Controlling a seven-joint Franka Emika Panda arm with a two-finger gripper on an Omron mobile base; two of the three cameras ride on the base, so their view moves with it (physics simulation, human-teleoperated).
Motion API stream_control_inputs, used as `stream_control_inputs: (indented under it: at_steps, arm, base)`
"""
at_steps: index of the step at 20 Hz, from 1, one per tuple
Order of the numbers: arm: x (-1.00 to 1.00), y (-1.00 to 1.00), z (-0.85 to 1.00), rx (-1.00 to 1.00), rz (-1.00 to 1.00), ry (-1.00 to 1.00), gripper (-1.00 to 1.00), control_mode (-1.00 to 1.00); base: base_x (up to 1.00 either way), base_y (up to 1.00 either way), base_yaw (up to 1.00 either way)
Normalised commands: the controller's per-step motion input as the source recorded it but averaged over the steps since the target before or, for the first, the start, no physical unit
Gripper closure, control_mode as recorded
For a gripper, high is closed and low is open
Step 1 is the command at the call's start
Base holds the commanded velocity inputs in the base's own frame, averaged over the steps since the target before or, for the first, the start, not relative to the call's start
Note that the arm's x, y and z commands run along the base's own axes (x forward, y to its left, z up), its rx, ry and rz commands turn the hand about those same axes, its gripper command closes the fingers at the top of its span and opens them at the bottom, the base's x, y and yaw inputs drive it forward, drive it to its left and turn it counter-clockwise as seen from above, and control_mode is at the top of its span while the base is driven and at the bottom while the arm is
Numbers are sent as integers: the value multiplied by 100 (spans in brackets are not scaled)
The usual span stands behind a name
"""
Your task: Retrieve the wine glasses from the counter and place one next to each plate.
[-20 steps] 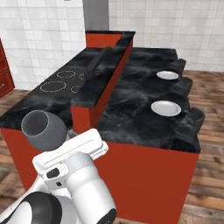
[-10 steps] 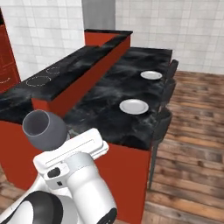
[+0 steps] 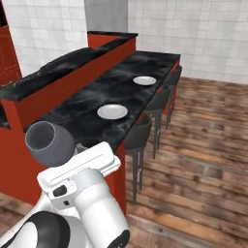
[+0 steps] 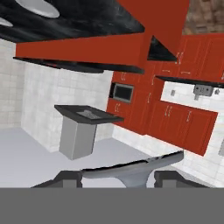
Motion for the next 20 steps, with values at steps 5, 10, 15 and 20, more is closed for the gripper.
stream_control_inputs:
  at_steps: [5,10,15,20]
  arm:
    - [0,0,0,0,0,0,100,100]
    - [0,0,0,0,0,0,100,100]
    - [0,0,0,0,0,0,100,100]
    - [0,0,0,0,0,0,100,100]
  base:
    - [0,-100,31]
    - [-3,-100,42]
    - [-8,-87,59]
    - [-16,-84,64]
